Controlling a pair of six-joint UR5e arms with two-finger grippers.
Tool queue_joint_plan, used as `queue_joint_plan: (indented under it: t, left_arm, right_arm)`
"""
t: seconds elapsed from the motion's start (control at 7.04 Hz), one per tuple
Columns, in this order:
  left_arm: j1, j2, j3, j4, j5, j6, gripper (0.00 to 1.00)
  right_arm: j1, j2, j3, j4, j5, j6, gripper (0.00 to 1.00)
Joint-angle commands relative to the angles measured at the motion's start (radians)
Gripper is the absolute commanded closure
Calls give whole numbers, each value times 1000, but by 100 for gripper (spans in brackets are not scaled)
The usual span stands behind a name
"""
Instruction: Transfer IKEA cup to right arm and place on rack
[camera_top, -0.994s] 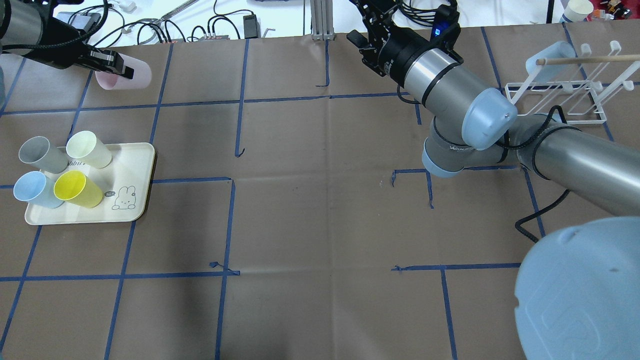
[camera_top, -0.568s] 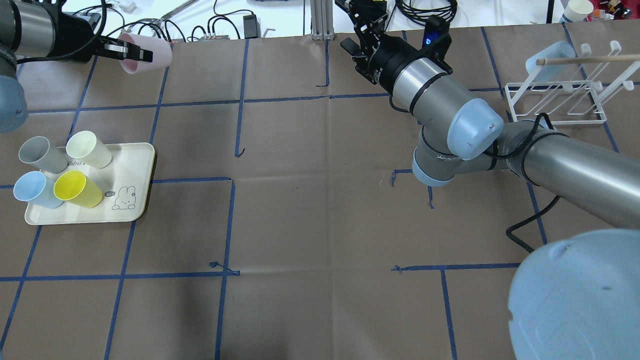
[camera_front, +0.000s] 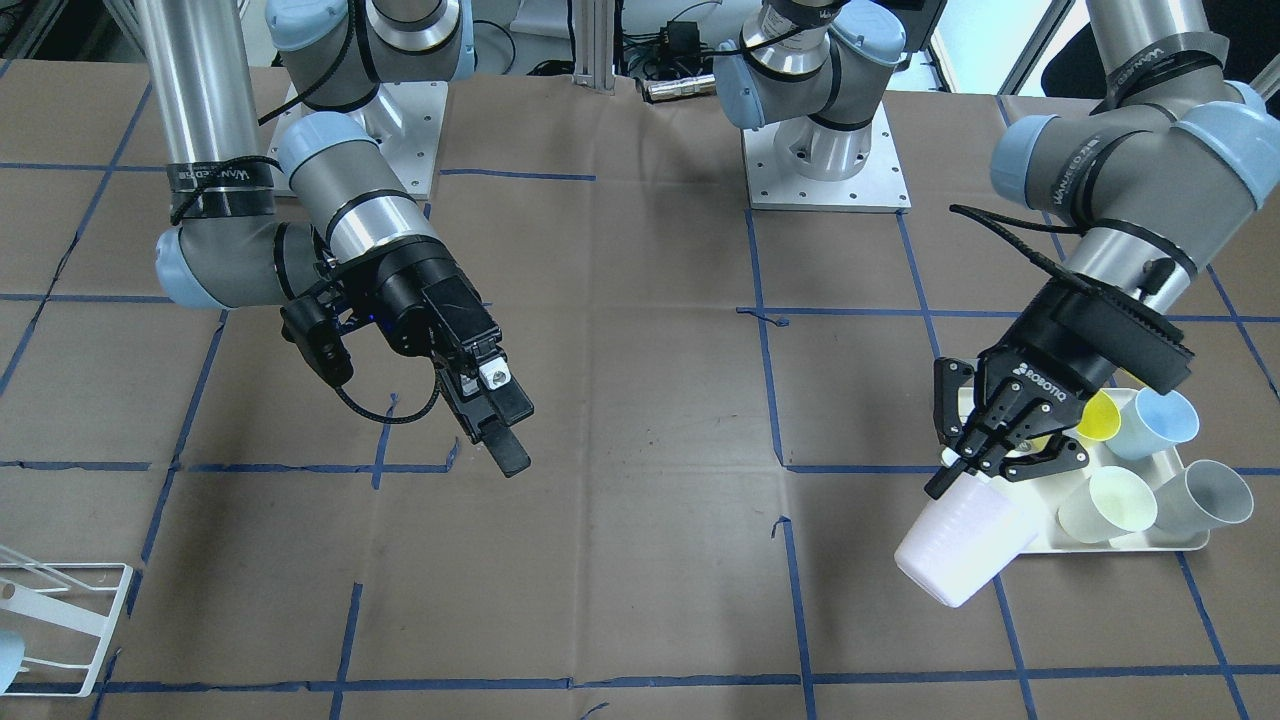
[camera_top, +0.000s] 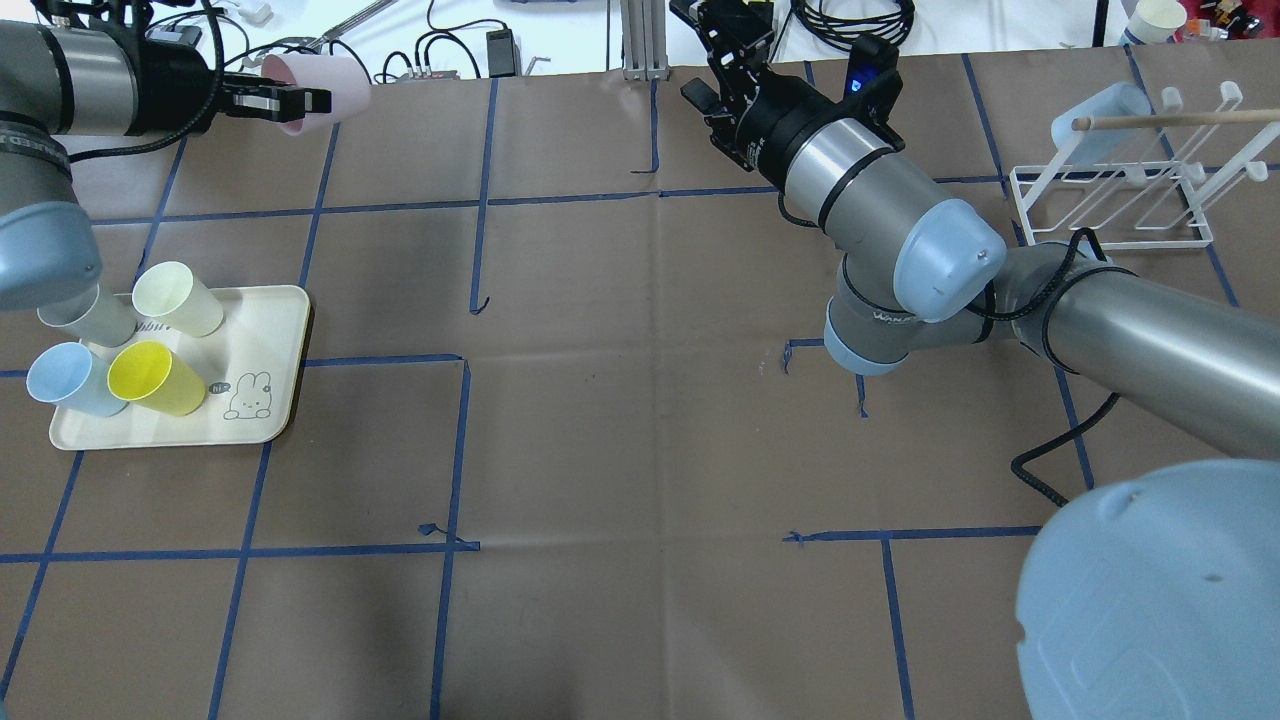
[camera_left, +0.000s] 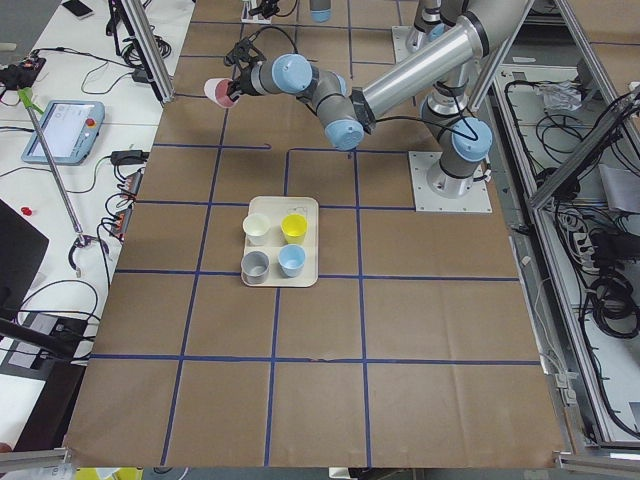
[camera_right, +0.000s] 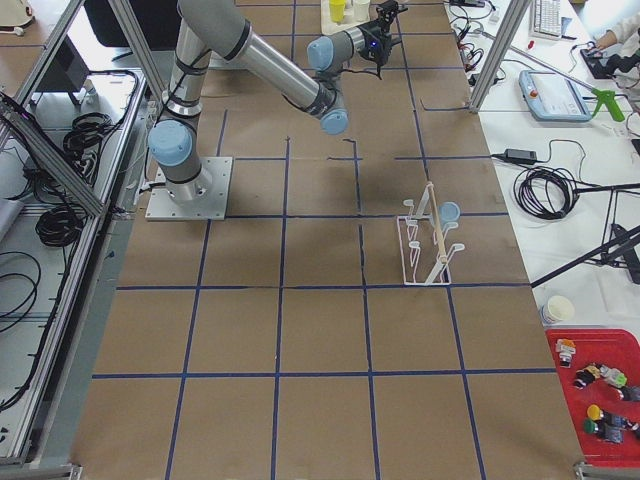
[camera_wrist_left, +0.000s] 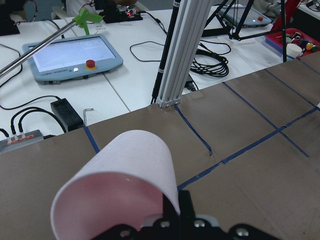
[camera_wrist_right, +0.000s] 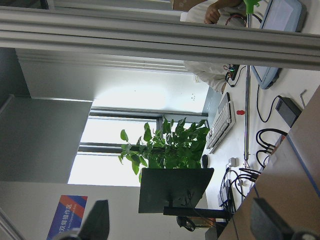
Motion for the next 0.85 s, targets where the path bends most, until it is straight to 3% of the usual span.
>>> queue_joint_plan:
  t: [0.0, 0.71]
  left_arm:
    - [-59, -2, -47, 179, -89, 4, 100]
    - [-92, -209, -52, 519, -357, -12, 100]
  right_arm:
    - [-2, 1, 0, 0, 0, 0, 0]
    - [-9, 14, 26, -24, 0, 1, 0]
